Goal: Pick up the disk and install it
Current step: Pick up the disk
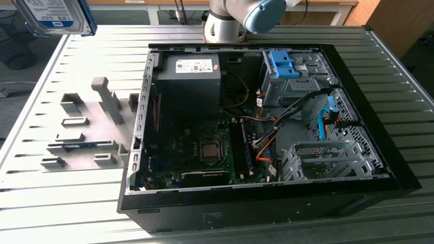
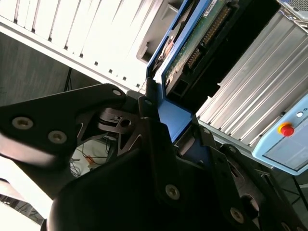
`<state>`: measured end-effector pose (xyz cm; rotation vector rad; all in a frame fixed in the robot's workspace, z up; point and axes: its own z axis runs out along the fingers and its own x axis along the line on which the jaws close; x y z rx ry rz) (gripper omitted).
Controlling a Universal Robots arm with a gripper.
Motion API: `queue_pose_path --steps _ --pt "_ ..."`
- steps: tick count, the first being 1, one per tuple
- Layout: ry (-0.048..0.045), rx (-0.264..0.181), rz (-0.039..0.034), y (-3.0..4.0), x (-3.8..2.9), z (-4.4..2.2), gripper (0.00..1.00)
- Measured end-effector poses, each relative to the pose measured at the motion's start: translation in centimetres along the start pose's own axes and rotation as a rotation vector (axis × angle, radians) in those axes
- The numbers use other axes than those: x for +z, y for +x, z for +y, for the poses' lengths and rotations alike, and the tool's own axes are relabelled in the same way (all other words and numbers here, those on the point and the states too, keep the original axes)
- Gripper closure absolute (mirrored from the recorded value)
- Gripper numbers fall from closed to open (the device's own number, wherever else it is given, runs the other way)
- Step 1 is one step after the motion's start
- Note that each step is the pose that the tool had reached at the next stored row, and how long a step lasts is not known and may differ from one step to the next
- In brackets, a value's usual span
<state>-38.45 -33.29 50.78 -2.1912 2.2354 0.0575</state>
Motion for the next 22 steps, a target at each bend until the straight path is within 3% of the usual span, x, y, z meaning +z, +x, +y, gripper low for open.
queue_pose_path --steps 14,22 --pt "0.0001 0.0 -0.0001 -0.06 -0.05 -2.93 0.64" --pt "0.0001 0.0 0.0 -0.06 -0.05 -3.04 0.64"
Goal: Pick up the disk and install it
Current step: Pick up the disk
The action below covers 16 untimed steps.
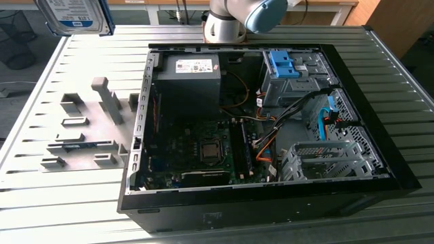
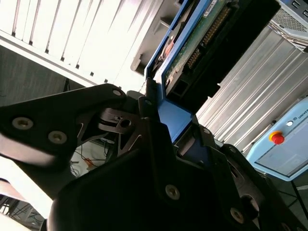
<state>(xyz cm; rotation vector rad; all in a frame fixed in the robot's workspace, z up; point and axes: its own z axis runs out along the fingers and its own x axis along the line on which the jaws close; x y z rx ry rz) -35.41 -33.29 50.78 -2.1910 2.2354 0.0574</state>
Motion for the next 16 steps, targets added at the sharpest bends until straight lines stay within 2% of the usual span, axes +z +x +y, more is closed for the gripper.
queue_pose_path --steps 3,7,13,16 --pt "-0.0001 0.0 0.0001 0.19 -0.01 -0.01 0.64" --pt "0.0001 0.0 0.0025 1.15 -0.03 -0.02 0.64" --pt "0.0004 0.0 0.0241 2.55 -0.09 -0.05 0.64" --pt "0.0008 0.001 0.035 3.03 -0.09 -0.06 0.64"
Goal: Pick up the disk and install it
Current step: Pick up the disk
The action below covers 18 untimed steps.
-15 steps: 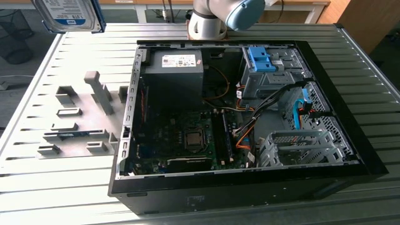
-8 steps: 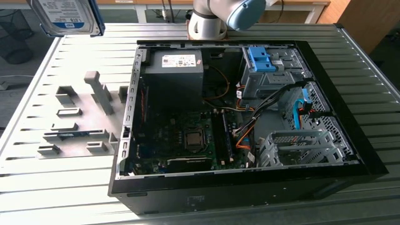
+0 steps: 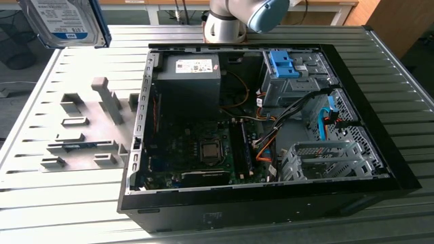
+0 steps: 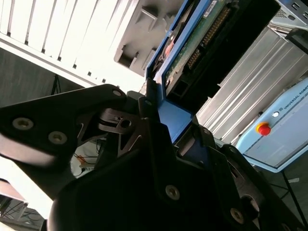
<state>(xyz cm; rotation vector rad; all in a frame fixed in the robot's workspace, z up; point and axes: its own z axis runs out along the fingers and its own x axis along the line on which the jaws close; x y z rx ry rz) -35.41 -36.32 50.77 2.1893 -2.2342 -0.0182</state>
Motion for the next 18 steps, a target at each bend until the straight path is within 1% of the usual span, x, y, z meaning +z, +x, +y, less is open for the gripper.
queue_pose_path --steps 1,8,10,12,18 --pt "0.0 0.0 0.0015 0.02 0.0 0.0 0.64" --pt "-0.0001 0.0 0.0017 0.04 -0.01 0.0 0.64" --pt "-0.0001 0.0 0.0018 0.05 -0.01 -0.09 0.64" --pt "-0.0001 0.0 0.0018 0.04 -0.01 -0.34 0.64" --pt "-0.0001 0.0 0.0017 0.02 -0.03 -1.43 0.64"
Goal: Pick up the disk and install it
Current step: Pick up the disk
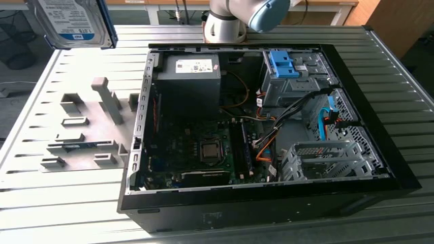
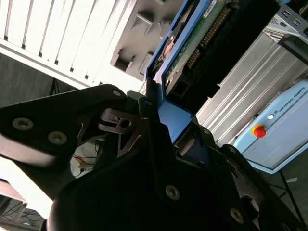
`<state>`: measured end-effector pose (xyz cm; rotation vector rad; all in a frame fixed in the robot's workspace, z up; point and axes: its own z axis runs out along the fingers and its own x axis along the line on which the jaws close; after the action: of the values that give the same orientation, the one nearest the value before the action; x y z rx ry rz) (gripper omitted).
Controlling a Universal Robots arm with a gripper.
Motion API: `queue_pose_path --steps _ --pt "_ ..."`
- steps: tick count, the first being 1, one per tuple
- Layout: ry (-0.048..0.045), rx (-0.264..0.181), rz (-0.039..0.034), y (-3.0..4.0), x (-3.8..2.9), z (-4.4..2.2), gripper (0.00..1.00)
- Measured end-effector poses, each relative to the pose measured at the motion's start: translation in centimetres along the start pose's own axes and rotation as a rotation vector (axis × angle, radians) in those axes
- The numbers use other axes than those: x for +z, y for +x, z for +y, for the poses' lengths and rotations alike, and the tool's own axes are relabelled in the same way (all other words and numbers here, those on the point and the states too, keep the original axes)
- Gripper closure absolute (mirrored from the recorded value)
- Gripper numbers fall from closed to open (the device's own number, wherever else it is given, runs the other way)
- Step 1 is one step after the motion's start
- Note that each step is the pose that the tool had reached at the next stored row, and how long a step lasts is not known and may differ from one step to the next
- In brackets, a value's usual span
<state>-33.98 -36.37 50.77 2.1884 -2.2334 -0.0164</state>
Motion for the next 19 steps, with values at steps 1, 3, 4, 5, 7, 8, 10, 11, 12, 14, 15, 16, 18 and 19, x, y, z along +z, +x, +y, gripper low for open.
queue_pose_path --steps 1,3,4,5,7,8,10,11,12,14,15,16,18,19 --pt "0.0 0.0 0.0 0.0 0.0 -0.18 0.64" --pt "0.0 0.0 0.0 -0.01 -0.01 -0.48 0.64" --pt "0.0 0.0 0.0 -0.01 -0.01 -0.6 0.64" --pt "0.0 0.0 0.0 -0.01 -0.01 -0.68 0.64" --pt "0.0 0.0 0.0 -0.02 -0.01 -0.71 0.64" --pt "0.0 0.0 0.0 -0.02 -0.02 -0.73 0.64" --pt "0.0 0.0 0.0 -0.02 -0.02 -0.74 0.64" --pt "0.0 0.0 0.0 -0.02 -0.02 -0.74 0.64" --pt "0.0 0.0 0.0 -0.02 -0.01 -0.74 0.64" --pt "0.0 0.0 0.0 -0.02 -0.02 -0.74 0.64" --pt "-0.0001 0.0 0.0 -0.02 -0.02 -0.74 0.64" --pt "0.0 0.0 0.0 -0.02 -0.02 -0.74 0.64" --pt "0.0 0.0 0.0 -0.02 -0.02 -0.75 0.64" --pt "0.0 0.0 0.0 -0.02 -0.01 -0.77 0.64"
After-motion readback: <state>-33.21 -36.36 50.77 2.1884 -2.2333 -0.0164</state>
